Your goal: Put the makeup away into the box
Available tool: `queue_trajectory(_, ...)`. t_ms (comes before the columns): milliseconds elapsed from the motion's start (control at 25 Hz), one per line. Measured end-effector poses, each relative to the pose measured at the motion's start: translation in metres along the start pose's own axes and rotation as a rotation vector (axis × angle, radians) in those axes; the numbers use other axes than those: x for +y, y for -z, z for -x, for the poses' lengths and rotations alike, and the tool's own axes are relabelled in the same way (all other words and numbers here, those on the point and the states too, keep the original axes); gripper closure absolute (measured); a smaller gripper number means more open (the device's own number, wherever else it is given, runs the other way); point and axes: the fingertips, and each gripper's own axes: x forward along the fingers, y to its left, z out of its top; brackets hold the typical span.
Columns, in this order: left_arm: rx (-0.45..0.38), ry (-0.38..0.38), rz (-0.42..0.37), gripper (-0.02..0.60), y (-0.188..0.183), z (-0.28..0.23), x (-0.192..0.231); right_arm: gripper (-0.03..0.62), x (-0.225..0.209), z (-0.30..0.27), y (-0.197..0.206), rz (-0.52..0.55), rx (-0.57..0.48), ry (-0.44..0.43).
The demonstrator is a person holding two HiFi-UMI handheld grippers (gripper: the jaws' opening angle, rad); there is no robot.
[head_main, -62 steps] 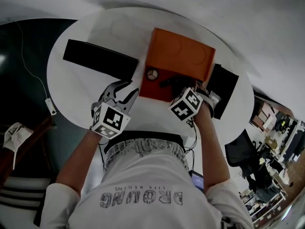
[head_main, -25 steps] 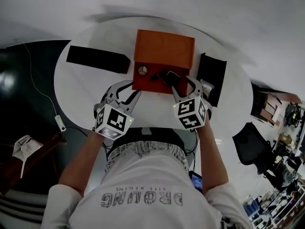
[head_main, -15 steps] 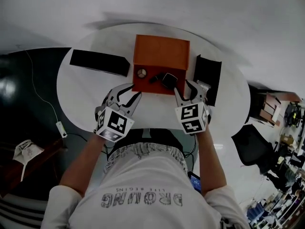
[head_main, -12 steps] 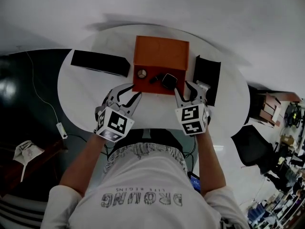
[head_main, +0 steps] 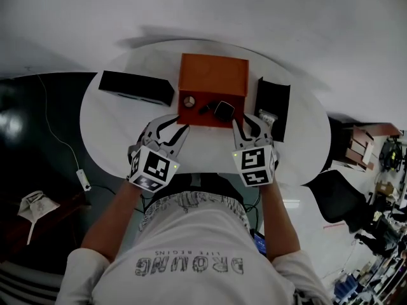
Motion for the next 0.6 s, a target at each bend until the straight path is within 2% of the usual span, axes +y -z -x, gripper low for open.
queue_trajectory(600,-0.081,-0.048,0.026,0.495,-0.034,0.009,-0.010,0.582,-0.004,0.030,-0.015,0.003,-0.076,0.014)
